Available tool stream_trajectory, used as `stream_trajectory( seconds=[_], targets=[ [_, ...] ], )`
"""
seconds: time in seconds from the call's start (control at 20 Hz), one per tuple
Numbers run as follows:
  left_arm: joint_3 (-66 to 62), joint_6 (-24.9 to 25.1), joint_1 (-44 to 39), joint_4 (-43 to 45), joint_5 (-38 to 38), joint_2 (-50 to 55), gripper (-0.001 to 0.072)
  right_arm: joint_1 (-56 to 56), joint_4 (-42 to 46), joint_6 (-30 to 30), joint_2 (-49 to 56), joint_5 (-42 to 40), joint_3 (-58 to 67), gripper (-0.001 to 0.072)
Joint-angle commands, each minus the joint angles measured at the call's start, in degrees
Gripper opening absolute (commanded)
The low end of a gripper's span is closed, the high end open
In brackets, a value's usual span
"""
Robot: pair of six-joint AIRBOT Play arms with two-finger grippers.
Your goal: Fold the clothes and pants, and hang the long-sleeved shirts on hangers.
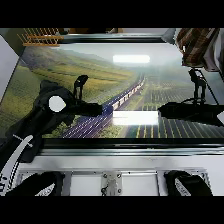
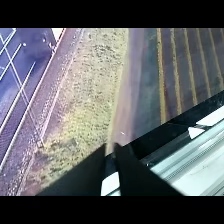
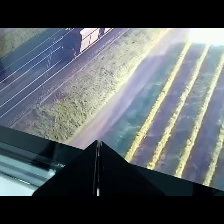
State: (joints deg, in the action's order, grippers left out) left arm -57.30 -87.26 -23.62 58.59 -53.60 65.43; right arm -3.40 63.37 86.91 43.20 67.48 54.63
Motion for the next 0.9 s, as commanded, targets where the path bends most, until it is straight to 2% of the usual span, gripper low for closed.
stream_trajectory(
  seconds=[0.0, 0.2, 0.3, 0.5, 0.7, 0.85],
  targets=[
    [-3.6, 2.0, 3.0, 5.1, -1.1, 0.0, 0.0705, 0.0, 0.0, 0.0, 0.0, 0.0, 0.0, 0.0019],
    [-13.4, 1.9, 14.3, 26.7, -4.0, 0.1, 0.0704, 0.0, 0.0, 0.0, 0.0, 0.0, 0.0, 0.0019],
    [-14.3, 2.0, 21.0, 32.3, -3.7, 0.3, 0.0704, 0.0, 0.0, 0.0, 0.0, 0.0, 0.0, 0.0019],
    [-14.3, 2.0, 31.8, 33.3, -5.3, 7.2, 0.0704, 0.0, 0.0, 0.0, 0.0, 0.0, 0.0, 0.0019],
    [-14.3, 2.2, 34.8, 32.6, -6.4, 16.2, 0.0704, 0.0, 0.0, 0.0, 0.0, 0.0, 0.0, 0.0019],
    [-14.3, 9.0, 34.8, 25.0, -10.0, 21.3, 0.0704, 0.0, 0.0, 0.0, 0.0, 0.0, 0.0, 0.0019]
  ],
)
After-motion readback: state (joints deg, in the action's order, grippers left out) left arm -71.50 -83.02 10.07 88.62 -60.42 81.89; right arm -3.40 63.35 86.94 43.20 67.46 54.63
